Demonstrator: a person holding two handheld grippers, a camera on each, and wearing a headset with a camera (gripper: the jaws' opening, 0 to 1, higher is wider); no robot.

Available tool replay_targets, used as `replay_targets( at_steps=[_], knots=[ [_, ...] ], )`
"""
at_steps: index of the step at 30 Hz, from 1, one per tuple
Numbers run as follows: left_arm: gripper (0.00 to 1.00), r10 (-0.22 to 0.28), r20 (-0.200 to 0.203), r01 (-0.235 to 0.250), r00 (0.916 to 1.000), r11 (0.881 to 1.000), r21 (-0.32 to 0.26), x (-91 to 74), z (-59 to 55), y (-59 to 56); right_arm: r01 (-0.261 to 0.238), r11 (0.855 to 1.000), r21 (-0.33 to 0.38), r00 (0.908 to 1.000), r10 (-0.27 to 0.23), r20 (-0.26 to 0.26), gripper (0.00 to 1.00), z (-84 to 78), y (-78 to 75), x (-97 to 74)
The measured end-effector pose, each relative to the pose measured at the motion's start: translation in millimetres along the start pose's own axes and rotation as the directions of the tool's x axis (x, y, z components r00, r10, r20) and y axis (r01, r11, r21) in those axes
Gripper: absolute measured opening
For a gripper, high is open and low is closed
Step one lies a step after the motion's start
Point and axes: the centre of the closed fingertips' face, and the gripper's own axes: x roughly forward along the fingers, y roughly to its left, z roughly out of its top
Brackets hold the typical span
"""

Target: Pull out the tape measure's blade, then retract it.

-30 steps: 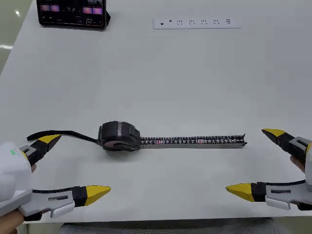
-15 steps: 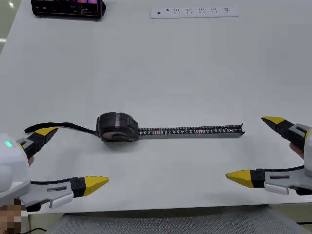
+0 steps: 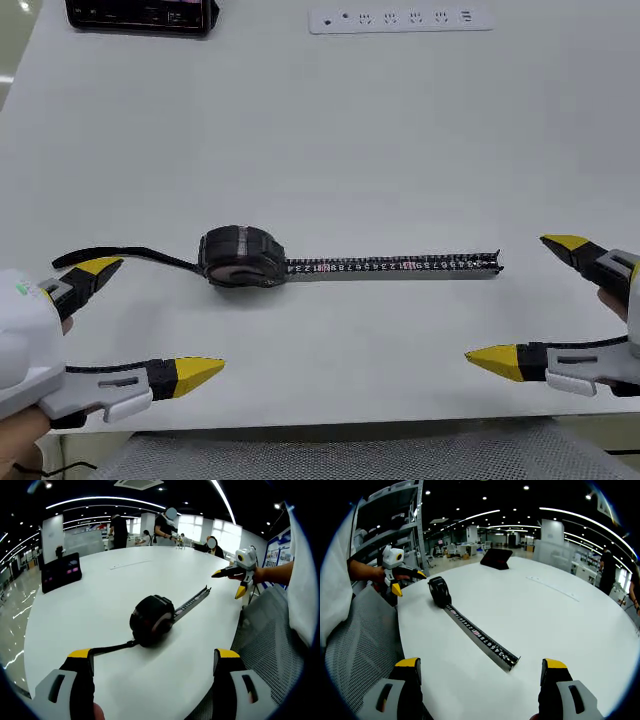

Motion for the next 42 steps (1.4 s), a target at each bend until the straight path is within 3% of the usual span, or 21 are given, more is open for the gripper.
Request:
replay_targets(
  at_steps=[17, 23, 37, 42],
  knots=[
    [0.98, 0.012, -0.006, -0.012, 0.9999, 1.0, -0.012, 2.3, -0.8, 2.3, -0.005, 1.0, -0.004, 1.0, 0.006, 0.002, 0.99, 1.2, 1.9, 1.6],
    [0.98, 0.025, -0.011, -0.026, 0.9996, 0.999, -0.047, 7.7, 2.9, 3.5, -0.01, 1.0, -0.012, 1.0, 0.01, 0.0, 0.99, 2.4, -0.7, 5.9],
    [0.97, 0.036, -0.012, -0.037, 0.9993, 0.992, -0.123, 27.8, 10.8, -4.5, -0.015, 1.0, -0.018, 0.9999, 0.015, 0.004, 0.99, 4.8, -6.7, 9.1],
    [0.97, 0.032, -0.011, -0.033, 0.9994, 0.992, -0.124, 35.1, 16.4, -9.2, -0.016, 1.0, -0.016, 0.9998, 0.016, 0.006, 0.99, 6.2, -6.9, 9.5]
  ],
)
